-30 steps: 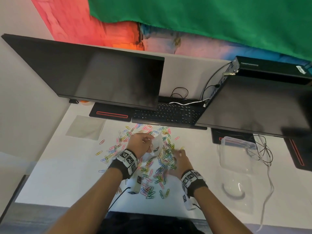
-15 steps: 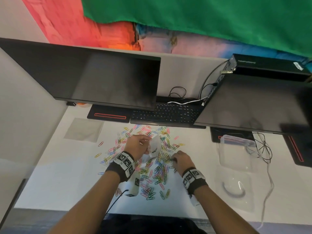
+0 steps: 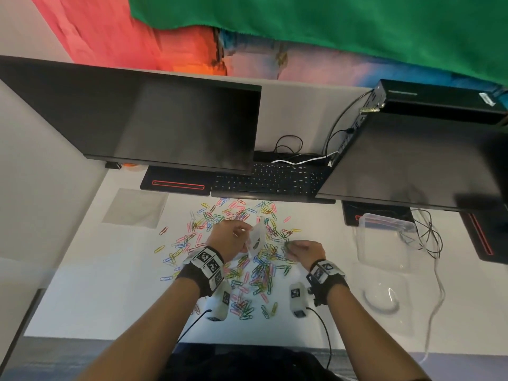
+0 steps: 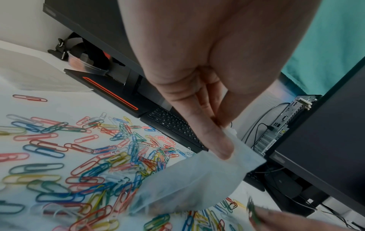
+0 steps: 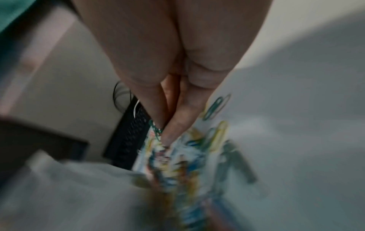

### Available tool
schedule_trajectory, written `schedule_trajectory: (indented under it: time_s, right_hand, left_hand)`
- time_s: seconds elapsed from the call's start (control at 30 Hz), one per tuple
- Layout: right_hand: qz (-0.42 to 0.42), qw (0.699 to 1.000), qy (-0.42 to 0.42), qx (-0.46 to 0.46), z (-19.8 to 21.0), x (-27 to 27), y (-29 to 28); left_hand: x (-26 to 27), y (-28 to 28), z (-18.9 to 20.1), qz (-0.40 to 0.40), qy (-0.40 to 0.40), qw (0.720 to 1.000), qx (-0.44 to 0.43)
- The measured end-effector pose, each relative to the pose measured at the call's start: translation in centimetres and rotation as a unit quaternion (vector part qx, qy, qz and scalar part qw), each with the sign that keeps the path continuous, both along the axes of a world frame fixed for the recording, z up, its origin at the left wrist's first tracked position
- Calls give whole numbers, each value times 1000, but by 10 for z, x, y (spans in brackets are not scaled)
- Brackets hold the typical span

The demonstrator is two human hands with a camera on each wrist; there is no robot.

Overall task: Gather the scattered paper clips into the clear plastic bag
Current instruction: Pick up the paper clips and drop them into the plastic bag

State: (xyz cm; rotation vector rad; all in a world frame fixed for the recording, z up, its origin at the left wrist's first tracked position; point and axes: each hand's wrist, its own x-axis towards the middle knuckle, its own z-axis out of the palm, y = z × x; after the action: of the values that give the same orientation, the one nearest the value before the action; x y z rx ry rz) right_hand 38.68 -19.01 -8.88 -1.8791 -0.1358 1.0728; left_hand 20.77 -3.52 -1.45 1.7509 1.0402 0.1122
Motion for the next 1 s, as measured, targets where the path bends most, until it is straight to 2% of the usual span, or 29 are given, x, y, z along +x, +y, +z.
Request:
schedule_trajectory:
  time_s: [0.07,0.1,0.17,0.23,0.27,0.33,0.4,0.47,0.6,0.63,0.67,0.73,0.77,0.8,0.87,0.93,1.0]
  right_hand:
    - [-76,980,139,123,18,-6,6]
    - [-86,968,169,165,29,-9,11]
    - [-55,960,176,210,49,-19,22]
    - [0,967,143,211,61,-28,31]
    - [33,975,100,195,65,-33,35]
    - [110,984,-64,127,63,-39,40]
    - [181,948,-256,57,61,-45,44]
    - [230,911,-341,31,57,-49,44]
    - [411,847,-337,6,61,-47,41]
    - [423,846,-325,12,64,-42,40]
    - [396,868,-298,31,67,-35,37]
    - [281,928,-232,79,66,-19,27]
    - [233,943,-223,85,61,-9,20]
    - [215,944,-241,62,55,1,13]
    - [275,915,-288,-68,36,20,-3]
    - [374,858,-290,-198,18,31,-15]
    - [421,828,-295,-225,2,29,-23]
  left_hand:
    - [0,0,-1,-3,4,1000,6]
    - [1,-1,-2,-6,5,1000,6]
    - [3,-4,-2,-17,5,1000,7]
    - [7,-8,-1,-27,3,1000,8]
    - [9,-10,0,-27,1,1000,9]
    - [11,-13,3,-23,1,1000,18]
    - [12,-14,2,-21,2,999,26]
    - [14,-14,-1,-25,4,999,20]
    - [15,-13,-1,-35,12,999,23]
    - [14,-13,0,-35,12,999,24]
    - [13,-13,1,-34,12,999,24]
    - [11,-10,2,-27,11,999,26]
    - [9,-8,3,-18,11,999,24]
    - [8,-6,4,-11,9,1000,21]
    - [5,-1,4,-3,2,1000,22]
    - [2,3,4,2,-2,1000,26]
    - [0,5,3,15,-3,1000,24]
